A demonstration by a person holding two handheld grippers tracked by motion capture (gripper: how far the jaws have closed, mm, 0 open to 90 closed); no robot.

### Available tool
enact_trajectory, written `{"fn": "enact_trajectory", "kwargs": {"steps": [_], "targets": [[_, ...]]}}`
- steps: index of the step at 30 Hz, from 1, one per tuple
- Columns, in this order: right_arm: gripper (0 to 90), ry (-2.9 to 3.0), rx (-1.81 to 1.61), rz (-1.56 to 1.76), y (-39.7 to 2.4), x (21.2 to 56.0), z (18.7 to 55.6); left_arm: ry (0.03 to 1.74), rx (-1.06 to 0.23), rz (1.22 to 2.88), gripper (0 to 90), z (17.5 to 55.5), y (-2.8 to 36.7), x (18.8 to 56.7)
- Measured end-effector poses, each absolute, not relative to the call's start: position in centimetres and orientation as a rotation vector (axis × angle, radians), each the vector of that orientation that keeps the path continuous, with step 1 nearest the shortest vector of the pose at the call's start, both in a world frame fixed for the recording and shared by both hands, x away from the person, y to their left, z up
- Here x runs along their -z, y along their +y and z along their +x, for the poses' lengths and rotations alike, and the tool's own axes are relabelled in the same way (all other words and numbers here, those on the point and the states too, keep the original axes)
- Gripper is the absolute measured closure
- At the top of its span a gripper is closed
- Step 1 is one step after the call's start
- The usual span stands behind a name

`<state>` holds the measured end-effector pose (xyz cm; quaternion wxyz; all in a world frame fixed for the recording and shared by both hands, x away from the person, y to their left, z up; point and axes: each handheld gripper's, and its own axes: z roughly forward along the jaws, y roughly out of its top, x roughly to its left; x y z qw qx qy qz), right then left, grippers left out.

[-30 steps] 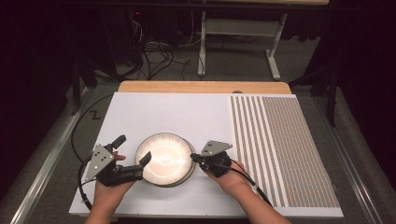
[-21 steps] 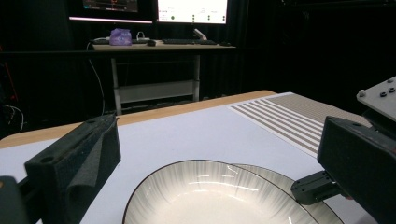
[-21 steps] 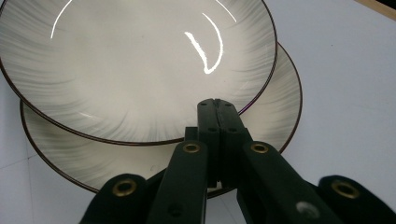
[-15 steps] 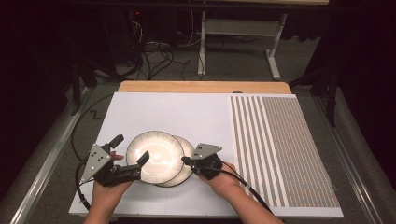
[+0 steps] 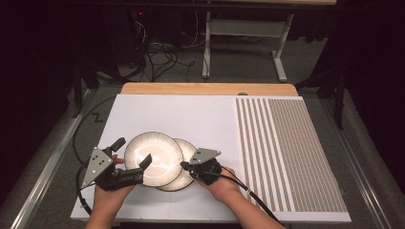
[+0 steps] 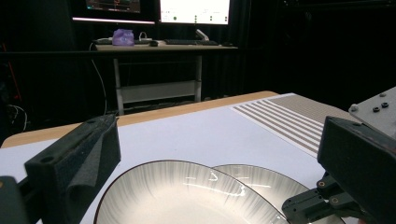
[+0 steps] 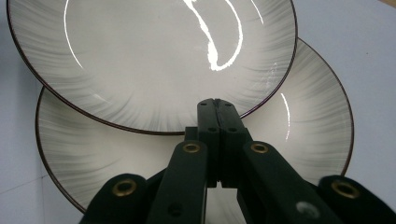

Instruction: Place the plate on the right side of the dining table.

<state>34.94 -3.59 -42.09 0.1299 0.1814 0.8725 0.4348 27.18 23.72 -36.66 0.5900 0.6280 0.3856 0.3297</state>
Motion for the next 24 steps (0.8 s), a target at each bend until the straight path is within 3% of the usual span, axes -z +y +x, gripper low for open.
{"fn": "enact_trajectory", "kwargs": {"steps": [15,24], "targets": [[90.0,2.538,-1.250,0.524,-3.6,42.2,35.1,0.929,-0.798,1.521,0.2,27.5,24.5,35.8],[90.0,2.534,-1.253,0.523,-3.7,42.2,35.1,1.032,-0.674,1.566,0.6,28.0,27.0,36.2]]}}
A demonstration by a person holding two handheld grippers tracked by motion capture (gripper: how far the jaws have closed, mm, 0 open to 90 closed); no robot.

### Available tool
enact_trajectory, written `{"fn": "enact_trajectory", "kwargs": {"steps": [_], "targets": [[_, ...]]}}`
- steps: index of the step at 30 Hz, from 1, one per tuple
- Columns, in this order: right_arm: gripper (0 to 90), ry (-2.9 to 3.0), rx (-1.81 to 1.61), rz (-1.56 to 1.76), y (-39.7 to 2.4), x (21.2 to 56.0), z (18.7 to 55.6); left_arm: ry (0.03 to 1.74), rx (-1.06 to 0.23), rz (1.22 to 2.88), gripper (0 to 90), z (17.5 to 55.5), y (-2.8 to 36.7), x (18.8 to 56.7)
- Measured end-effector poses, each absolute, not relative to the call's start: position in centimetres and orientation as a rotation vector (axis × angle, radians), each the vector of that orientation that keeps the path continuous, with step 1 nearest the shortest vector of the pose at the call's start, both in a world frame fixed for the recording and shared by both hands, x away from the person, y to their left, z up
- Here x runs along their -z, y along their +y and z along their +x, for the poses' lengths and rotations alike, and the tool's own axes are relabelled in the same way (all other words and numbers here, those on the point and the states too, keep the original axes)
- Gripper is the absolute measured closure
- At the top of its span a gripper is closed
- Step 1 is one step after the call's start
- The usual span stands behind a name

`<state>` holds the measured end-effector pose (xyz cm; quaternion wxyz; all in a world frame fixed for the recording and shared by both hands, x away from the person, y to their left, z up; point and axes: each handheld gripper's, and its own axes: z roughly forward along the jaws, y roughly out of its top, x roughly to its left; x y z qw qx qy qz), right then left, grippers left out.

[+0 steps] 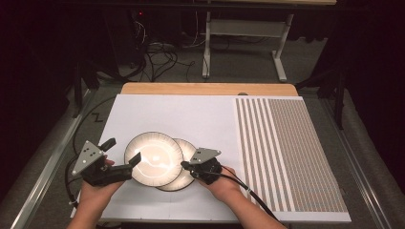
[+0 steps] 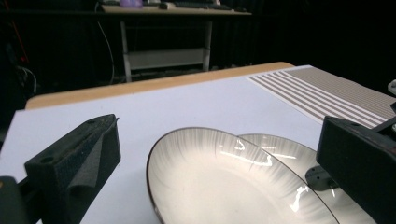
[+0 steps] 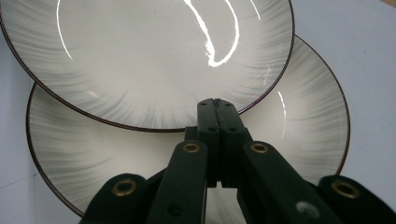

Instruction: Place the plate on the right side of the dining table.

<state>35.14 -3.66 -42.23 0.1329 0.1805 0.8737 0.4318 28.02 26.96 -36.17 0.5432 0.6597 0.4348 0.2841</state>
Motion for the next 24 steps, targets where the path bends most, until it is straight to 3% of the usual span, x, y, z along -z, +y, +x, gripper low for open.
{"fn": "enact_trajectory", "kwargs": {"steps": [15,24], "targets": [[90.0,2.529,-1.255,0.523,-3.7,42.3,35.2,1.117,-0.619,1.567,0.7,27.8,28.3,40.1],[90.0,2.528,-1.249,0.528,-3.6,42.3,35.1,1.164,-0.461,1.570,1.0,28.5,28.8,41.1]]}}
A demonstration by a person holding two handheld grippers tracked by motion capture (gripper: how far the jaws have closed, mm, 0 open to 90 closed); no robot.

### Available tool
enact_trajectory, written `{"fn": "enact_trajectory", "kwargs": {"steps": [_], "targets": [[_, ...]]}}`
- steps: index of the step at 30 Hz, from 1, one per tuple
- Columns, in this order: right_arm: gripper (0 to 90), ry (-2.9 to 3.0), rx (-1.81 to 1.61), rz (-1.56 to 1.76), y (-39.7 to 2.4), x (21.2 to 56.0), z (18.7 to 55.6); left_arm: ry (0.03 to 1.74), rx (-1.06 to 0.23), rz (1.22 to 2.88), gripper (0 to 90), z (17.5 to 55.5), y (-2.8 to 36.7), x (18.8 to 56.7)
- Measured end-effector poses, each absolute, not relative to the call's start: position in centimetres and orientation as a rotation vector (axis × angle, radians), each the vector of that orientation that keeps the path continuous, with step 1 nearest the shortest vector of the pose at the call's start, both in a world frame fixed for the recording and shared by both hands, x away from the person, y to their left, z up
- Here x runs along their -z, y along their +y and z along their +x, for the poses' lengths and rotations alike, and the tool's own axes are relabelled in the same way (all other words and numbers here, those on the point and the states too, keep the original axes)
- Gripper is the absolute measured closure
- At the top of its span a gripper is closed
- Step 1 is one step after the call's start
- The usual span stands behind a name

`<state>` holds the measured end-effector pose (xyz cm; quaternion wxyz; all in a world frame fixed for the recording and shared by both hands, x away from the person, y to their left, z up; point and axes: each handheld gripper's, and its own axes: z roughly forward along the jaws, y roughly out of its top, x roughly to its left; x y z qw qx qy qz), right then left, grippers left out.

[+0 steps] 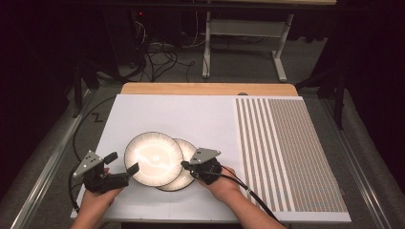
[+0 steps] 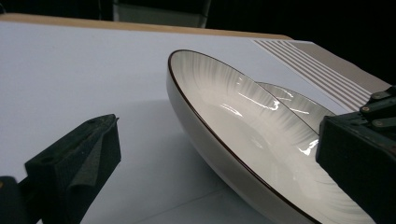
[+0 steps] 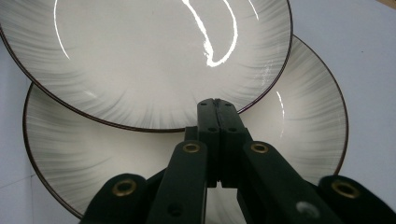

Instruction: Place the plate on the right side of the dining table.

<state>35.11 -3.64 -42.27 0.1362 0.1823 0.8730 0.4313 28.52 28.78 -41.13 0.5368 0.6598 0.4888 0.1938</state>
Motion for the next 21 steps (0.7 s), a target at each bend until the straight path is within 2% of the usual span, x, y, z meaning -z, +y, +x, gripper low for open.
{"fn": "enact_trajectory", "kwargs": {"steps": [5,6,10,12,21], "targets": [[90.0,2.527,-1.242,0.529,-3.6,42.3,35.1,1.207,-0.355,1.576,3.3,29.2,29.3,40.6],[90.0,2.528,-1.240,0.531,-3.6,42.3,35.1,1.238,-0.276,1.568,3.3,29.5,29.8,40.5],[90.0,2.527,-1.236,0.530,-3.7,42.4,35.2,1.271,-0.177,1.565,3.3,29.9,30.6,40.3],[90.0,2.529,-1.231,0.528,-3.7,42.4,35.2,1.297,-0.068,1.572,3.2,30.4,31.2,40.4],[90.0,2.528,-1.224,0.522,-3.6,42.4,35.1,1.336,0.115,1.545,2.2,31.3,32.0,40.7]]}}
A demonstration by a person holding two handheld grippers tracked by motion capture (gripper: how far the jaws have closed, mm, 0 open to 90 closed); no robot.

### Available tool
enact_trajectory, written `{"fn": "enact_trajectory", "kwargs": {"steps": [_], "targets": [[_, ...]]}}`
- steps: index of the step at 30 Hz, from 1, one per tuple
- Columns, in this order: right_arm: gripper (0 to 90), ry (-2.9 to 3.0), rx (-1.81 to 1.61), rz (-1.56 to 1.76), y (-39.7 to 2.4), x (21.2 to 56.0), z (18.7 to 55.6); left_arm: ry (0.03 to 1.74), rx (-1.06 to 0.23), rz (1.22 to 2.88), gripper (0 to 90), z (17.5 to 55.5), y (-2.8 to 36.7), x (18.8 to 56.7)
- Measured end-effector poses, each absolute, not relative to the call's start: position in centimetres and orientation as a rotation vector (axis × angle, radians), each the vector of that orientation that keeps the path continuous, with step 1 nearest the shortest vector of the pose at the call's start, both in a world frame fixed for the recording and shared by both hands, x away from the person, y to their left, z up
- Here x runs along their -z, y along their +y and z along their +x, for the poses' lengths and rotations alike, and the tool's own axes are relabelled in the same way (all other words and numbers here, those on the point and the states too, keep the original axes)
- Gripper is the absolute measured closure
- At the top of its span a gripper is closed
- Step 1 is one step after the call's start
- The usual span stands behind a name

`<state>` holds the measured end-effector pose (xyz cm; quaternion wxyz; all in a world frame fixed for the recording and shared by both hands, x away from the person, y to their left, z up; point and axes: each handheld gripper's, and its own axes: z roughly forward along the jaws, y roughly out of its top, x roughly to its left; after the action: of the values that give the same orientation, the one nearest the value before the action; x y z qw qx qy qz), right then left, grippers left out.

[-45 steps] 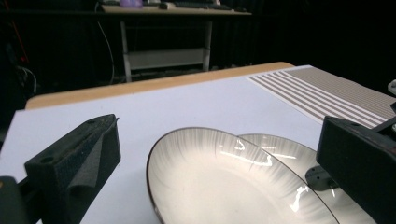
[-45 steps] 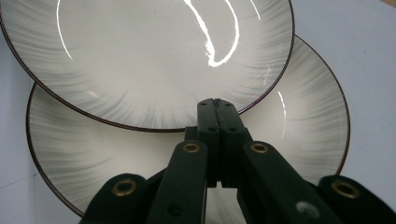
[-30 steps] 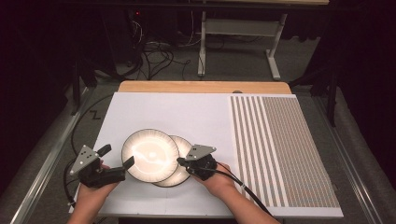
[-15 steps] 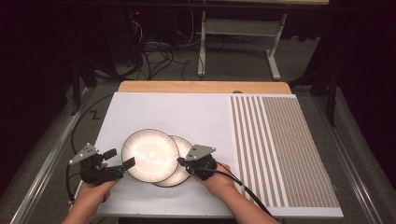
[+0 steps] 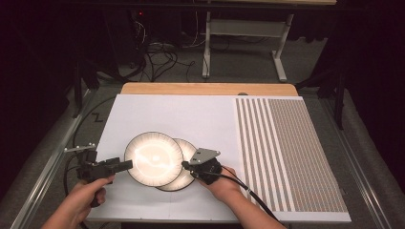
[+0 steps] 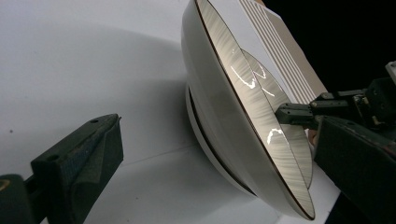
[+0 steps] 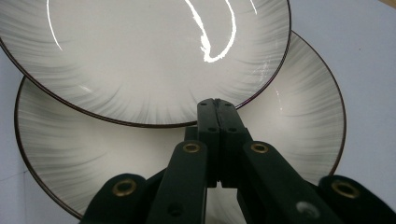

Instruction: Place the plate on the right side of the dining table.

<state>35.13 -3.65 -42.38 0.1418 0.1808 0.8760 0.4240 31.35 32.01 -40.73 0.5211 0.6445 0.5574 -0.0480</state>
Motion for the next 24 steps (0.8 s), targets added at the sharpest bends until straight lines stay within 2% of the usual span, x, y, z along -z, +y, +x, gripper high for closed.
{"fn": "enact_trajectory", "kwargs": {"steps": [14,24], "targets": [[90.0,2.529,-1.220,0.524,-3.7,42.4,35.1,1.398,0.352,1.554,2.0,32.8,31.3,41.3],[90.0,2.529,-1.219,0.523,-3.7,42.4,35.2,1.454,0.434,1.564,2.5,33.8,31.3,41.5]]}}
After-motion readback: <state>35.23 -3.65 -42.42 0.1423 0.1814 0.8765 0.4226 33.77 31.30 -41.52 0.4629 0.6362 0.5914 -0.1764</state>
